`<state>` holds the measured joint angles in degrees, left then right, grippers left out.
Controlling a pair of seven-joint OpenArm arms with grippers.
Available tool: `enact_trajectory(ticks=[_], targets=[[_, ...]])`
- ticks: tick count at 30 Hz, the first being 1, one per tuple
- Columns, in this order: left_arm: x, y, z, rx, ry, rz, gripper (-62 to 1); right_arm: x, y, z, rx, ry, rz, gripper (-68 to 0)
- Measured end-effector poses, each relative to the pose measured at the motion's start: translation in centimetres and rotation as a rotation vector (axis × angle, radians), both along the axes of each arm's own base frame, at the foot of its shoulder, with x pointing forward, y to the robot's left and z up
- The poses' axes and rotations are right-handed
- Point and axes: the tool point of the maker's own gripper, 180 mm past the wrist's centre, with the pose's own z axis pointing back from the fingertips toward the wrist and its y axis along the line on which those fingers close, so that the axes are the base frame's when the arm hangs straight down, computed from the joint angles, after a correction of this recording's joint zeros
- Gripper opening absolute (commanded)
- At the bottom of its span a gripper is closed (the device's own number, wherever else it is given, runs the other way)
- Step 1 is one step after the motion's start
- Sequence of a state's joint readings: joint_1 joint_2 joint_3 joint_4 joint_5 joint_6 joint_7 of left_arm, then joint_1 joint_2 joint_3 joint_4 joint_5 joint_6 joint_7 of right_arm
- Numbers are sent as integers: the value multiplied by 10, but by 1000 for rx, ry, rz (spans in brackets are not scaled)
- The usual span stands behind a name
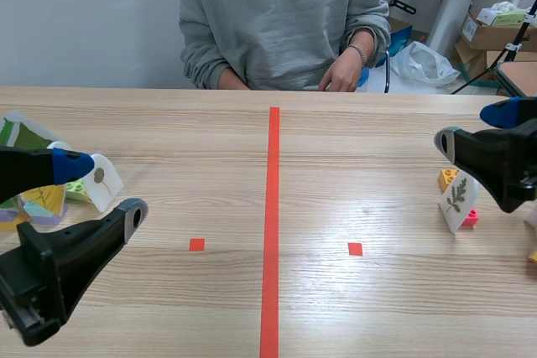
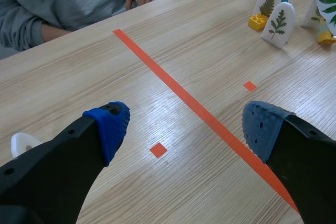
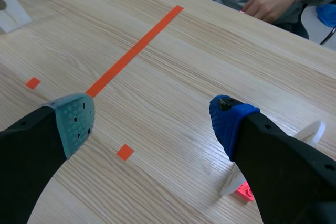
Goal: Do the leaf sorting experiment
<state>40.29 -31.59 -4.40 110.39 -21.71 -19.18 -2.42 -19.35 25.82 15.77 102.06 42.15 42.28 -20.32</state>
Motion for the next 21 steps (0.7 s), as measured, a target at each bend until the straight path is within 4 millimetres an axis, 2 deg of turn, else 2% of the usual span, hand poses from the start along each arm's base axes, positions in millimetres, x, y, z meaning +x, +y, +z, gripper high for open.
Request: enact_trajectory(ticks=[5,9,14,21], targets=[[0,0,0,0,0,0,-142,-15,16,11,27,20,53,-172],[0,0,0,0,0,0,-142,-33,30,10,68,81,94,-171],[0,0,0,0,0,0,-142,-52,38,-1,99,180,127,-171],[0,-1,4,-59,15,10,-142,-61,35,-17,39,257,136,-171]])
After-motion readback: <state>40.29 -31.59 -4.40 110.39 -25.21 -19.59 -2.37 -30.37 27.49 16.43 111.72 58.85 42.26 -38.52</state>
